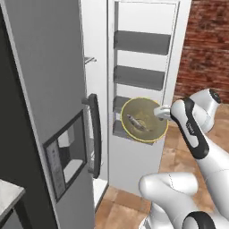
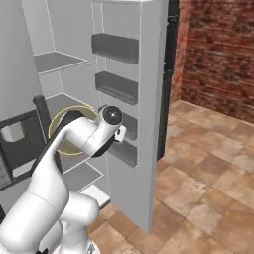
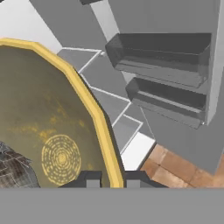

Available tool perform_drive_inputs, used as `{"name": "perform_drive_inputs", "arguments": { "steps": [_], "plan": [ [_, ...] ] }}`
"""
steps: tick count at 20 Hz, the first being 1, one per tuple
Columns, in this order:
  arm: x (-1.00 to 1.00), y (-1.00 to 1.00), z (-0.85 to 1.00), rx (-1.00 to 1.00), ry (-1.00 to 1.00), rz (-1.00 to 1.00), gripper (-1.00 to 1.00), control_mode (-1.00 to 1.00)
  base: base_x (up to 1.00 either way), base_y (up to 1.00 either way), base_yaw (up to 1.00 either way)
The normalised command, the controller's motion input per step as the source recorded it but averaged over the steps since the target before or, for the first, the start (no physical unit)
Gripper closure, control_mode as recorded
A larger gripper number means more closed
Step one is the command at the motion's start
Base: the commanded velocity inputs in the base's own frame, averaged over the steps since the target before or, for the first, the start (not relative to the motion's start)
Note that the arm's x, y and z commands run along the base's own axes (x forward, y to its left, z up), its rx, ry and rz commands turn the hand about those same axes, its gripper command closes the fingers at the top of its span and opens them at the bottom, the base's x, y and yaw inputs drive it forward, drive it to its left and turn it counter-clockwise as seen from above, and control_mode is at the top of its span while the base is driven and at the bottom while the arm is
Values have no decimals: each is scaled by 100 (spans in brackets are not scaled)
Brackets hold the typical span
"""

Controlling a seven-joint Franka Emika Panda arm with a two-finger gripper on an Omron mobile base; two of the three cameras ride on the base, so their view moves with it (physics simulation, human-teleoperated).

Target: Move the glass cup from next to the sink to the open cabinet. Then, move the bowl with the fish to the fridge to clear the area for faucet cleaning.

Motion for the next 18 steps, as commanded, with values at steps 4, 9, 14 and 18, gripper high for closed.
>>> {"name": "perform_drive_inputs", "arguments": {
  "steps": [4,9,14,18],
  "plan": [
    [0,0,0,0,0,0,100,100,94,-40,14],
    [0,0,0,0,0,0,100,100,24,-12,8],
    [0,0,0,0,0,0,100,100,-23,38,17],
    [0,0,0,0,0,0,100,100,-39,42,20]
  ]
}}
